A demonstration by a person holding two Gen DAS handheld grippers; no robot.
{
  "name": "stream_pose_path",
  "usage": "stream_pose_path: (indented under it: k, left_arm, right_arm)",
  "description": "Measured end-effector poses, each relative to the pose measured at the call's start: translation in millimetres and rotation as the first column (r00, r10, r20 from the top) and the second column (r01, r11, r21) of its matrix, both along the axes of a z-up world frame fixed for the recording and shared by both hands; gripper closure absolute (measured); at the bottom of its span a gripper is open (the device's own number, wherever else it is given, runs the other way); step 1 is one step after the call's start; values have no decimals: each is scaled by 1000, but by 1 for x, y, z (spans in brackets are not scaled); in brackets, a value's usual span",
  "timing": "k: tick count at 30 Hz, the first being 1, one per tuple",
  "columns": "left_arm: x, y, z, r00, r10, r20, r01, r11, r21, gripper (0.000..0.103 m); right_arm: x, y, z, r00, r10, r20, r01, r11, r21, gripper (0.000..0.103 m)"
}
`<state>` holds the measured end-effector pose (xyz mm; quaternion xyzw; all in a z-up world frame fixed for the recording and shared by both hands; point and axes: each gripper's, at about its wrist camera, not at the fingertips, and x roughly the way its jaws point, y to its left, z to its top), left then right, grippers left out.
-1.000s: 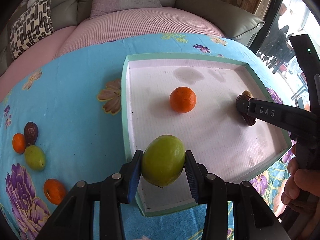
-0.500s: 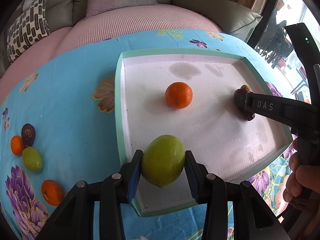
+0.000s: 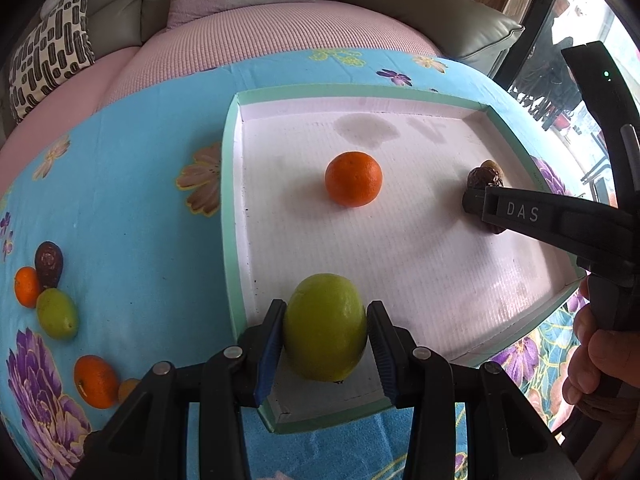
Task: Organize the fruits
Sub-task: 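Carry the date with the right tool while the left tool carries the pear over the tray, then release the date in the tray with the right tool while the left tool releases the pear, then move both tools back over the remaining fruits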
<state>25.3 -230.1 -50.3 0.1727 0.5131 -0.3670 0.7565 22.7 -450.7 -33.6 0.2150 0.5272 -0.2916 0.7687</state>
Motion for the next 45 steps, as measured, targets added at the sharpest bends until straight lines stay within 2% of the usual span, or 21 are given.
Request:
stream_pose_path:
  k: [7,11,14,19,21,22,25,27,29,31,33,34,38,42,45]
  left_arm:
    - [1,2,8,1000,0,9,0,1000,-8,57]
    - [3,8,21,1000,11,27,-10,999,-37,48]
    - [8,14,31,998,35,44,-32,998,-62,45]
    - [27,32,40,990,128,66,-123,990,-72,29]
    - [38,40,39,980,180,83,-176,983,-56,24]
    - [43,46,38,974,207,89,-204,978,-46,23]
    - [61,63,32,949,297,107,-297,955,-14,10]
    - [70,75,28,931,346,121,-349,937,2,1]
    - [78,86,26,911,388,136,-394,919,14,0]
    - [86,95,23,892,425,153,-434,901,27,0]
    - [92,104,21,876,453,165,-464,885,38,0]
    - [94,109,20,870,465,167,-477,878,42,0]
    - [104,121,17,849,499,174,-513,857,49,0]
    - [110,129,17,841,504,195,-523,850,58,0]
    - [115,136,20,834,500,233,-527,847,69,0]
  right_arm:
    - [2,0,-1,1000,6,-13,-6,1000,-9,68]
    - [2,1,-1,1000,8,-21,-9,1000,-10,66]
    - [2,1,-2,1000,6,-23,-7,1000,-13,52]
    - [4,0,-4,999,16,-37,-16,1000,-12,47]
    - [4,1,-5,999,16,-43,-17,1000,-18,37]
    - [4,2,-5,999,18,-43,-19,1000,-18,37]
    - [5,3,-5,999,31,-44,-32,999,-24,36]
    - [6,5,-6,998,38,-52,-39,999,-32,29]
    - [6,6,-6,998,43,-51,-45,998,-37,24]
    - [6,6,-6,998,47,-48,-49,998,-40,24]
    - [6,7,-6,998,47,-48,-49,998,-44,13]
    - [5,7,-6,998,47,-48,-50,998,-47,11]
    - [4,9,-4,998,54,-30,-56,997,-61,11]
    - [3,10,2,999,50,-1,-50,996,-80,11]
    - [1,10,12,998,25,54,-20,996,-85,11]
